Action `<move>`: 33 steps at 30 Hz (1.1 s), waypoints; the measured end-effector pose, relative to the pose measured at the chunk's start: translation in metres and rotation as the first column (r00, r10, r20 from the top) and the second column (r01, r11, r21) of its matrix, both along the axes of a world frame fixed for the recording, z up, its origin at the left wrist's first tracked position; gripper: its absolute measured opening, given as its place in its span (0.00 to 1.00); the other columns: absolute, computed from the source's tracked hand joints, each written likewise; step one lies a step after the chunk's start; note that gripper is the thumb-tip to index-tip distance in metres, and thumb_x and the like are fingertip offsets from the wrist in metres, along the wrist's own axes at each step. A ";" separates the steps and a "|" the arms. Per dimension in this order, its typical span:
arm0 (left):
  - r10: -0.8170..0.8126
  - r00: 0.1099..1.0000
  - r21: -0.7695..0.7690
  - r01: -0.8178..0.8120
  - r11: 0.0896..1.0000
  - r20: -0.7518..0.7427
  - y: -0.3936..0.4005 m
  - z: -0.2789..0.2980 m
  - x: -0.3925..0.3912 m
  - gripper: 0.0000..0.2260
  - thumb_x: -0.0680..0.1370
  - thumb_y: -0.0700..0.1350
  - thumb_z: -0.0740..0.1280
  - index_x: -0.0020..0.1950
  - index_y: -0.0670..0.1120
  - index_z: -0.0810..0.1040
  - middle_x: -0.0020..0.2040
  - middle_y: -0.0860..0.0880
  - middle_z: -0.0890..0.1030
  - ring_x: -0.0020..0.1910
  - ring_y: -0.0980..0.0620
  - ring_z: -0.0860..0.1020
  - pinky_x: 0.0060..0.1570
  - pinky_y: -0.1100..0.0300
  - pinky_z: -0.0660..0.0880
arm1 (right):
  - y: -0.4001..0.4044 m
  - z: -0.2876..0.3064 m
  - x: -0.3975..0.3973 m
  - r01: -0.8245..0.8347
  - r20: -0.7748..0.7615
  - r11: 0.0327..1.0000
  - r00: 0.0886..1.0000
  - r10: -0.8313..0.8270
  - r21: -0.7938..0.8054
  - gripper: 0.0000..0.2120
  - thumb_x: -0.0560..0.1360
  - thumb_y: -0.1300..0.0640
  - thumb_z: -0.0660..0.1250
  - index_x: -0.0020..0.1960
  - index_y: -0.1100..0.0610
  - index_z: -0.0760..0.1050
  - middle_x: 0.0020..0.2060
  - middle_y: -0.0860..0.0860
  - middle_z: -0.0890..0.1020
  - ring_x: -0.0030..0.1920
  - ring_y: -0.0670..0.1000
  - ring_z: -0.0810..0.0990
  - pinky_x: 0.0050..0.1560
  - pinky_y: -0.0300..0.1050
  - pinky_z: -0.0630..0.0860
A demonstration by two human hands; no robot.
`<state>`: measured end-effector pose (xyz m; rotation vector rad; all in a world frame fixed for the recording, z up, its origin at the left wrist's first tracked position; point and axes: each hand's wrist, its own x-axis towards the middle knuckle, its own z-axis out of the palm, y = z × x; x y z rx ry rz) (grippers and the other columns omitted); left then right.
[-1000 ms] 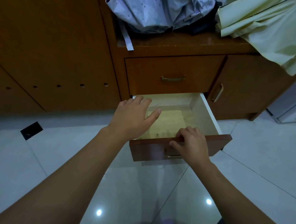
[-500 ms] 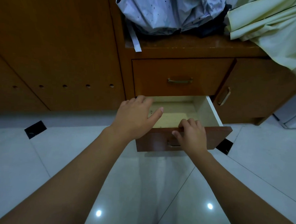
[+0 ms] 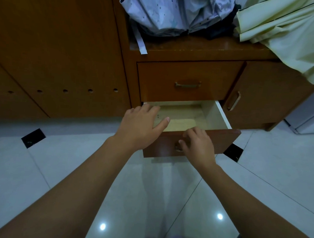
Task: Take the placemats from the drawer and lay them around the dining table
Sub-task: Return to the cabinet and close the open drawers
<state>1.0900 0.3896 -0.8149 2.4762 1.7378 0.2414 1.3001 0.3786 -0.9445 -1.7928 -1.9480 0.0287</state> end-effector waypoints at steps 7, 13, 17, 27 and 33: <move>-0.005 1.000 -0.034 0.004 0.999 -0.008 -0.002 -0.006 0.004 0.28 0.81 0.64 0.49 0.75 0.50 0.65 0.73 0.47 0.69 0.69 0.46 0.68 0.66 0.47 0.64 | -0.012 -0.024 0.003 -0.012 0.115 0.985 0.993 0.032 -0.173 0.11 0.74 0.52 0.69 0.55 0.53 0.80 0.49 0.49 0.80 0.48 0.52 0.77 0.45 0.46 0.72; -0.045 0.999 -0.048 0.044 0.998 -0.027 -0.004 -0.009 0.011 0.28 0.81 0.64 0.49 0.76 0.50 0.63 0.73 0.47 0.68 0.70 0.47 0.67 0.68 0.47 0.62 | -0.011 -0.040 0.001 0.024 0.193 0.975 0.981 0.020 -0.222 0.10 0.76 0.53 0.66 0.55 0.52 0.79 0.48 0.50 0.78 0.49 0.53 0.75 0.45 0.46 0.70; -0.052 0.998 -0.049 0.051 0.997 -0.031 -0.003 -0.012 0.010 0.28 0.81 0.64 0.49 0.75 0.50 0.64 0.73 0.48 0.68 0.70 0.47 0.67 0.68 0.47 0.62 | -0.004 -0.051 -0.002 0.067 0.230 0.974 0.973 -0.015 -0.218 0.10 0.68 0.56 0.74 0.49 0.51 0.81 0.43 0.50 0.77 0.44 0.54 0.75 0.40 0.45 0.68; -0.018 0.999 -0.056 0.016 0.998 -0.036 0.010 -0.018 -0.005 0.28 0.81 0.64 0.49 0.75 0.51 0.64 0.73 0.48 0.68 0.69 0.47 0.68 0.66 0.48 0.64 | 0.023 -0.068 -0.004 0.102 0.151 0.988 0.985 -0.084 -0.118 0.06 0.72 0.54 0.73 0.43 0.56 0.80 0.40 0.53 0.77 0.41 0.57 0.72 0.39 0.47 0.66; 0.014 1.000 -0.066 -0.016 0.998 -0.026 0.021 -0.023 -0.012 0.28 0.81 0.65 0.48 0.76 0.52 0.63 0.73 0.48 0.68 0.69 0.47 0.68 0.67 0.47 0.64 | 0.047 -0.056 -0.004 0.070 0.201 0.969 0.979 -0.021 -0.236 0.11 0.75 0.51 0.67 0.55 0.54 0.77 0.51 0.53 0.75 0.51 0.55 0.71 0.48 0.48 0.68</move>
